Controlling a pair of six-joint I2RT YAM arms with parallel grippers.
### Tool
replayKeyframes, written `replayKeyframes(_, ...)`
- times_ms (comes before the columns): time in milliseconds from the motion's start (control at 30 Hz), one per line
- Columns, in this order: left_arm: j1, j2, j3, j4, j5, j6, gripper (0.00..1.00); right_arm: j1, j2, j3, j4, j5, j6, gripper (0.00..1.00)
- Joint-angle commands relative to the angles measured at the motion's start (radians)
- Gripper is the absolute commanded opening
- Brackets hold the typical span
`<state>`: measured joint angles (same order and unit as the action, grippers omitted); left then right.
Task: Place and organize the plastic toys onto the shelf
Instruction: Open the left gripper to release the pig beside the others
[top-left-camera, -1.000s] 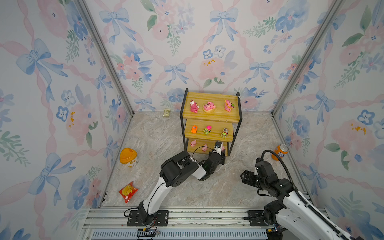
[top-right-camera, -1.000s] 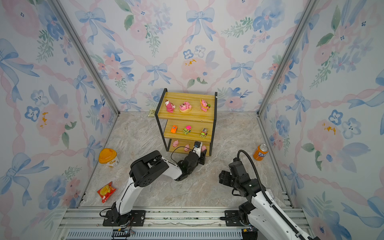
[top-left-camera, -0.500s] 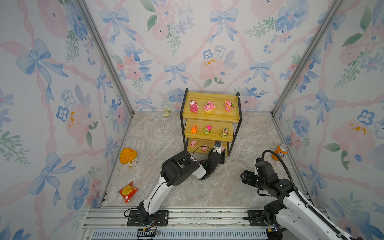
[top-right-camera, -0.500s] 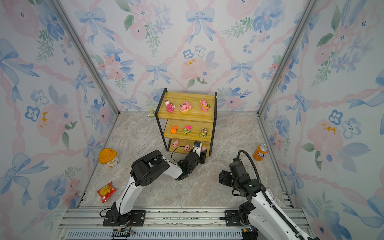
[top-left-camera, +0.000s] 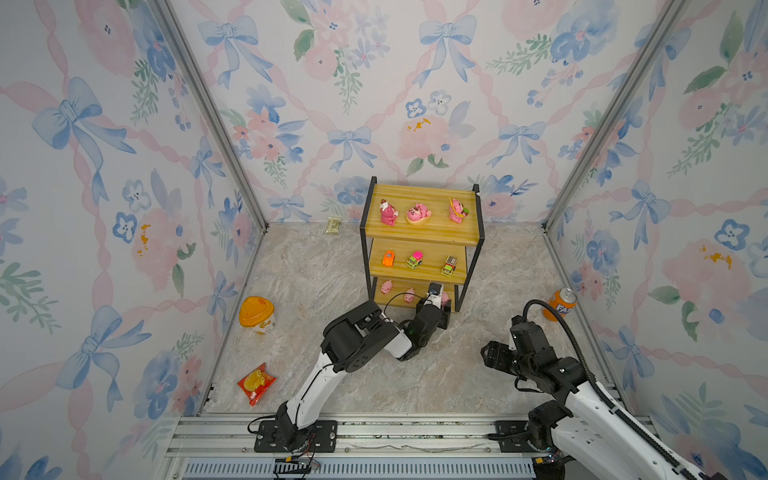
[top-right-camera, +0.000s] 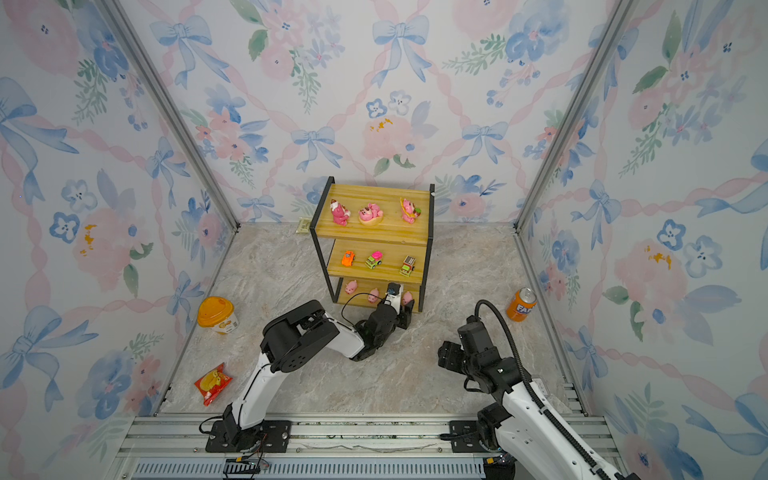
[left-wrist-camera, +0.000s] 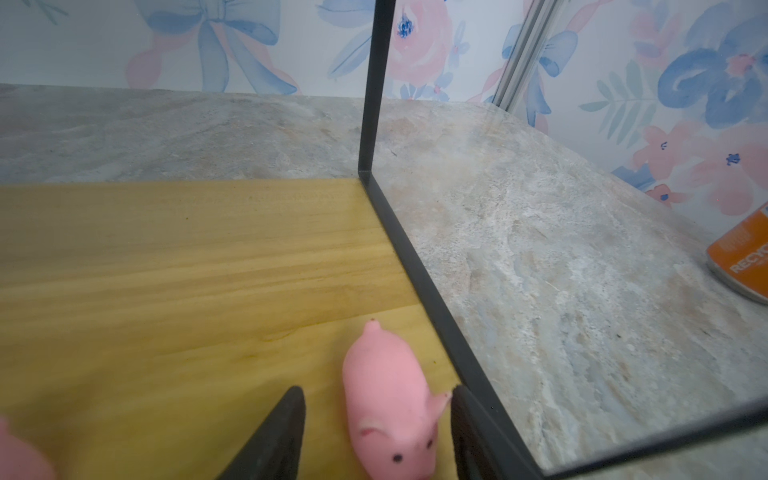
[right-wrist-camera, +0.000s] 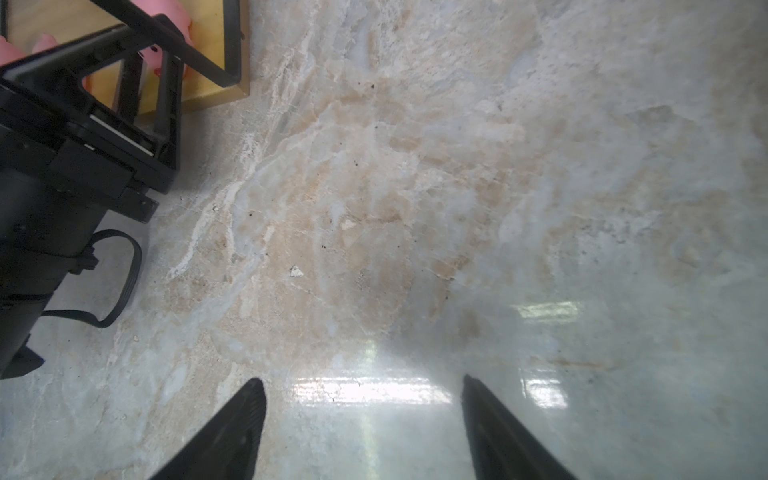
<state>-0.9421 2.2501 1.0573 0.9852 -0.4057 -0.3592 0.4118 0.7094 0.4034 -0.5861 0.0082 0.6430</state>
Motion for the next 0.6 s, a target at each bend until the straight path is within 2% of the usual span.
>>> replayKeyframes(0,0.003,-0.035,-0.034,-0.004,0.005,0.015,0.60,-0.011,0.010,-0.009,0.002,-0.008,-0.014,0.77)
replayKeyframes(67,-0.004,-0.051,-0.050,-0.004,-0.003,0.030,0.63,-0.011,0.016,-0.005,0.003,-0.010,-0.014,0.77)
replayKeyframes(133,-0.013,-0.067,-0.061,-0.004,-0.007,0.052,0.57,-0.012,0.019,-0.003,0.006,-0.011,-0.013,0.77)
replayKeyframes(200,-0.026,-0.083,-0.076,-0.003,-0.016,0.070,0.56,-0.011,0.021,-0.003,0.008,-0.013,-0.011,0.77)
replayKeyframes(567,-0.077,-0.241,-0.179,-0.002,-0.063,0.143,0.60,-0.013,0.029,-0.003,0.010,-0.013,-0.011,0.77)
